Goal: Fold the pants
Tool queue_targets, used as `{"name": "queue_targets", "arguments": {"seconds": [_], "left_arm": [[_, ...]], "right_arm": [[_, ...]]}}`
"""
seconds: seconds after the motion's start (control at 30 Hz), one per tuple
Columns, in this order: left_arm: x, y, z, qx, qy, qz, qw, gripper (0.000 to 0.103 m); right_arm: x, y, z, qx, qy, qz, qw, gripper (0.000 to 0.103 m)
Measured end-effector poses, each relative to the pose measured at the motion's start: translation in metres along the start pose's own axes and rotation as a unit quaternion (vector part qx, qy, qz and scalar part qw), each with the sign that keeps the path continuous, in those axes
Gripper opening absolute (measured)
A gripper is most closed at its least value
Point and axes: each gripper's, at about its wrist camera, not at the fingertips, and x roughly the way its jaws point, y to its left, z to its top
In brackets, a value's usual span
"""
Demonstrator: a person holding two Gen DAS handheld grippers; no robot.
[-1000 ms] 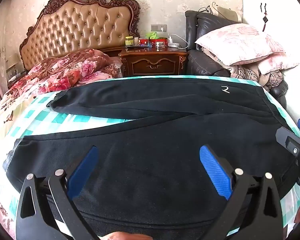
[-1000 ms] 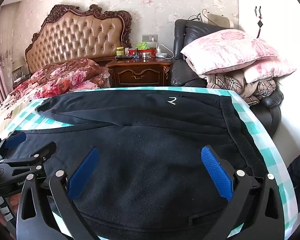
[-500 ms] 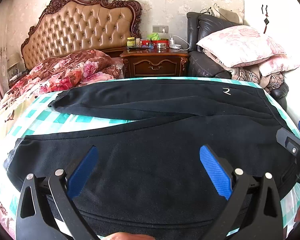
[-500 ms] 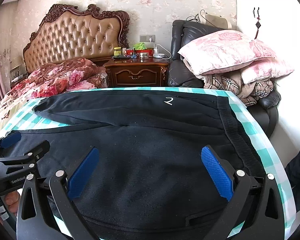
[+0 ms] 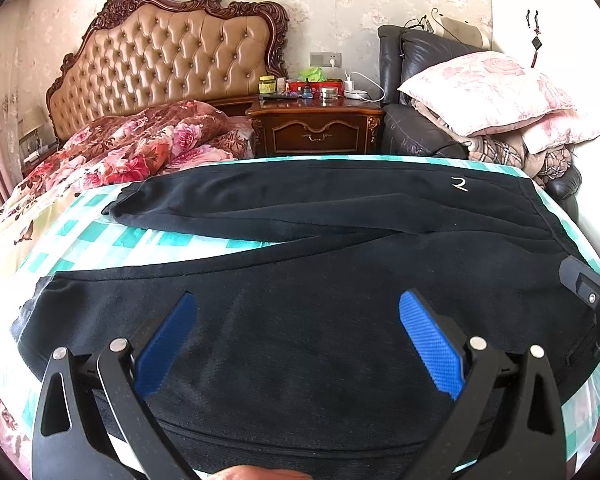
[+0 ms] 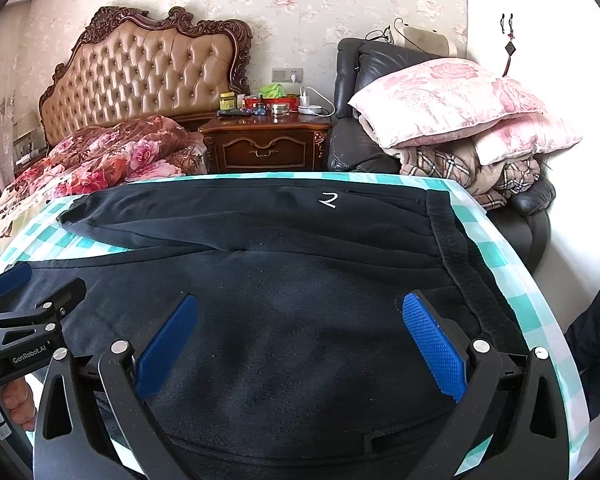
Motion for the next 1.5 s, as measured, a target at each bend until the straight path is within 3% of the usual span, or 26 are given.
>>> {"name": "queue_targets", "arguments": {"seconds": [1.5], "left_arm": [[0.0045, 0.0034, -0.0050, 0.003, 0.013, 0.002, 0.9999, 0.102]], "right_arm": [[0.0002, -0.0076, -0.0007, 0.009, 0.000, -0.002, 1.000, 0.099]]}}
